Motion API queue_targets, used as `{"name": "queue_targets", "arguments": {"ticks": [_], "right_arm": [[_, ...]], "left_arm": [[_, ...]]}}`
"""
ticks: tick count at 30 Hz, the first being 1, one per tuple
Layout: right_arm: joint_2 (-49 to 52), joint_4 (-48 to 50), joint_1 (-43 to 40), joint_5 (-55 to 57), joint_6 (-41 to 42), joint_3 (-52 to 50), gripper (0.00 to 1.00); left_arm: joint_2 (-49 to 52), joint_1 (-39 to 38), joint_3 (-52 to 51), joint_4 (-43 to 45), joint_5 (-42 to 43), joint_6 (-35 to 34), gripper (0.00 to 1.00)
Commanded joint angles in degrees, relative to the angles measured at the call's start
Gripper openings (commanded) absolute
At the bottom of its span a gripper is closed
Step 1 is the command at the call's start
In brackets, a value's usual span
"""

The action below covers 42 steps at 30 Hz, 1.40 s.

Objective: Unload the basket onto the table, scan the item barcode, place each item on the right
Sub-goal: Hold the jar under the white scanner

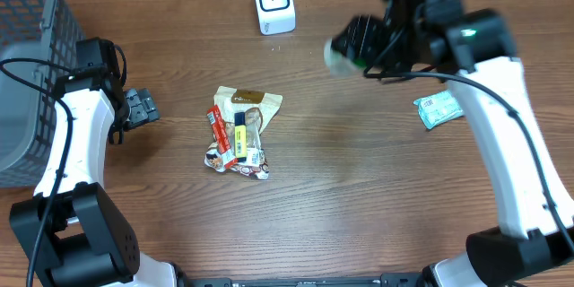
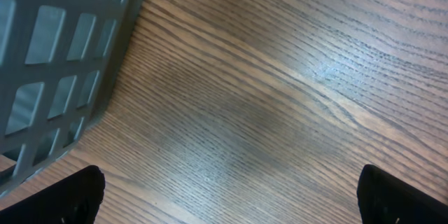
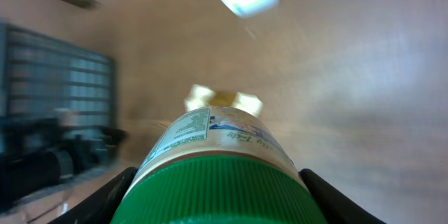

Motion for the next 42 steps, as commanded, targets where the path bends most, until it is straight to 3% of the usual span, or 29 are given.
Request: {"name": "queue_targets", "arguments": {"ticks": [1,13,33,42], "right_arm": [[-0.9,0.5,0.3,-1.4,-3.3,6.7,0.04],[10.5,17.2,3.6,2.7,-3.3,6.7,0.04],[39.5,68.0,4.4,5.3,-2.8,6.7,0.04],[46.1,83.2,4.6,13.4,7.8,6.7,0.04]], "left_arm": [[-1.2,-0.1,0.9,-0.1,-0.7,0.6,1.0],[-1.2,-0.1,0.9,-0.1,-0.7,0.6,1.0],[-1.2,-0.1,0.9,-0.1,-0.8,0.7,1.0],[-1.2,-0.1,0.9,-0.1,-0.7,0.6,1.0]]}}
